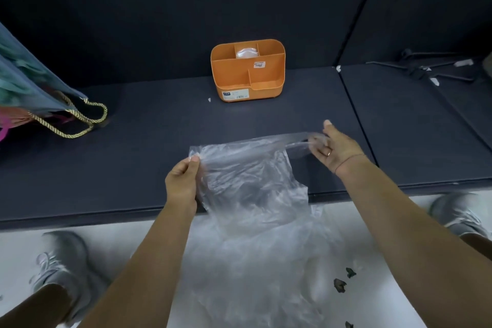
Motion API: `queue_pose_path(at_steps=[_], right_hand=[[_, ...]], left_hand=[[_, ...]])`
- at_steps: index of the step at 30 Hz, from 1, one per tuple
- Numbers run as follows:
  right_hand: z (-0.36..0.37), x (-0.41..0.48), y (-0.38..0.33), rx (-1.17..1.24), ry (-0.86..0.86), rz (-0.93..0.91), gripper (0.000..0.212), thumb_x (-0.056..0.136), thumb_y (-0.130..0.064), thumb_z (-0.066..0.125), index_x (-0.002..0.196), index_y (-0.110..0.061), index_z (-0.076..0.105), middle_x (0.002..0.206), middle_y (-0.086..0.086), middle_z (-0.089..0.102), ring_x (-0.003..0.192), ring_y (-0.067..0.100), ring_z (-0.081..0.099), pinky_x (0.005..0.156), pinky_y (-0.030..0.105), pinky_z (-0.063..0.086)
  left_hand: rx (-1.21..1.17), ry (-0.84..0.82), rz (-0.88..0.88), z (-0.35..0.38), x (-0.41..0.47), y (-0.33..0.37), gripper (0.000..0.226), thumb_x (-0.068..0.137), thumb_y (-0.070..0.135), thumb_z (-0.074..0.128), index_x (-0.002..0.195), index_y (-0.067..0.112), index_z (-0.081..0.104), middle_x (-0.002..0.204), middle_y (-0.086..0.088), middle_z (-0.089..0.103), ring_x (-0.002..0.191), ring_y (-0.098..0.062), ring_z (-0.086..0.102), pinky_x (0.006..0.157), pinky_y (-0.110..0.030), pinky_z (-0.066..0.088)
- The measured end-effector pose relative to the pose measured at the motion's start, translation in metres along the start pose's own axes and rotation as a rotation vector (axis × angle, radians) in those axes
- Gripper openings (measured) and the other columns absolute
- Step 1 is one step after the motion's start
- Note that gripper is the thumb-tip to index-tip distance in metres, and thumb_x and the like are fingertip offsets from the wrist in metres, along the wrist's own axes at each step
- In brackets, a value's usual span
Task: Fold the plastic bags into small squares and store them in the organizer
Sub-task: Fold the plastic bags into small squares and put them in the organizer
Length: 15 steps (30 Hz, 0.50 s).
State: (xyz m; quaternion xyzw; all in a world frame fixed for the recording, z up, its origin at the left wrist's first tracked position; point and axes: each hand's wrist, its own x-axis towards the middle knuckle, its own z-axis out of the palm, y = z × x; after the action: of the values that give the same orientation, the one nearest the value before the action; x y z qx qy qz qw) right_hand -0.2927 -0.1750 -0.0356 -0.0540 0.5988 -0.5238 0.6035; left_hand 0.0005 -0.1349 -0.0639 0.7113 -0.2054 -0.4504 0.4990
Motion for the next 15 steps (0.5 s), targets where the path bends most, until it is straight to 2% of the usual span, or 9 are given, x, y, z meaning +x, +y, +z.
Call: queue_pose_path(at_steps=[1, 3, 4, 8, 12, 15], right_hand=[[0.004, 0.005, 0.0, -0.026, 0.028, 0.008, 0.049, 0.092, -0.025, 0.066, 0.127, 0.006, 0.052, 0.082, 0.009, 0.052, 0.053, 0.01, 0.05, 0.053, 0.021, 0.055], [0.009, 0.013, -0.003, -0.08, 0.053, 0.021, 0.023, 0.091, -0.012, 0.065, 0.111, -0.001, 0.06, 0.1, 0.01, 0.058, 0.064, 0.01, 0.056, 0.047, 0.017, 0.052], [0.009, 0.016, -0.004, -0.085, 0.061, 0.033, 0.019, 0.091, -0.01, 0.066, 0.107, -0.003, 0.06, 0.105, 0.01, 0.059, 0.069, 0.012, 0.058, 0.047, 0.018, 0.053], [0.002, 0.017, -0.009, -0.084, 0.091, 0.134, 0.02, 0.088, -0.024, 0.07, 0.094, -0.008, 0.057, 0.097, 0.011, 0.062, 0.071, 0.018, 0.061, 0.049, 0.026, 0.057], [-0.005, 0.018, -0.009, -0.215, 0.046, 0.206, 0.037, 0.087, -0.043, 0.067, 0.096, -0.01, 0.053, 0.095, 0.01, 0.063, 0.072, 0.017, 0.06, 0.057, 0.027, 0.057], [-0.002, 0.019, -0.006, -0.21, 0.017, 0.208, 0.031, 0.088, -0.035, 0.068, 0.097, -0.008, 0.055, 0.088, 0.01, 0.062, 0.07, 0.015, 0.06, 0.051, 0.022, 0.056]], left_hand=[[0.005, -0.004, 0.002, 0.001, 0.003, -0.002, 0.015, 0.094, 0.019, 0.066, 0.078, 0.02, 0.065, 0.078, 0.005, 0.065, 0.072, -0.008, 0.06, 0.063, -0.012, 0.049], [-0.004, -0.005, -0.002, 0.002, 0.01, -0.004, 0.013, 0.093, 0.019, 0.067, 0.08, 0.02, 0.066, 0.081, 0.005, 0.066, 0.078, -0.011, 0.061, 0.074, -0.019, 0.05], [-0.013, -0.003, -0.005, 0.002, 0.012, -0.004, 0.013, 0.092, 0.019, 0.068, 0.08, 0.02, 0.067, 0.082, 0.005, 0.066, 0.08, -0.011, 0.061, 0.078, -0.022, 0.05], [-0.044, -0.006, -0.016, 0.004, 0.018, -0.005, 0.011, 0.093, 0.018, 0.067, 0.081, 0.018, 0.068, 0.084, 0.004, 0.067, 0.082, -0.012, 0.062, 0.085, -0.027, 0.051], [-0.052, -0.023, -0.022, 0.003, 0.017, -0.006, 0.012, 0.093, 0.018, 0.067, 0.082, 0.017, 0.069, 0.085, 0.001, 0.069, 0.085, -0.016, 0.063, 0.088, -0.031, 0.052], [-0.048, -0.041, -0.037, 0.0, 0.016, -0.006, 0.011, 0.093, 0.019, 0.067, 0.083, 0.017, 0.07, 0.087, 0.0, 0.07, 0.089, -0.019, 0.064, 0.091, -0.033, 0.052]])
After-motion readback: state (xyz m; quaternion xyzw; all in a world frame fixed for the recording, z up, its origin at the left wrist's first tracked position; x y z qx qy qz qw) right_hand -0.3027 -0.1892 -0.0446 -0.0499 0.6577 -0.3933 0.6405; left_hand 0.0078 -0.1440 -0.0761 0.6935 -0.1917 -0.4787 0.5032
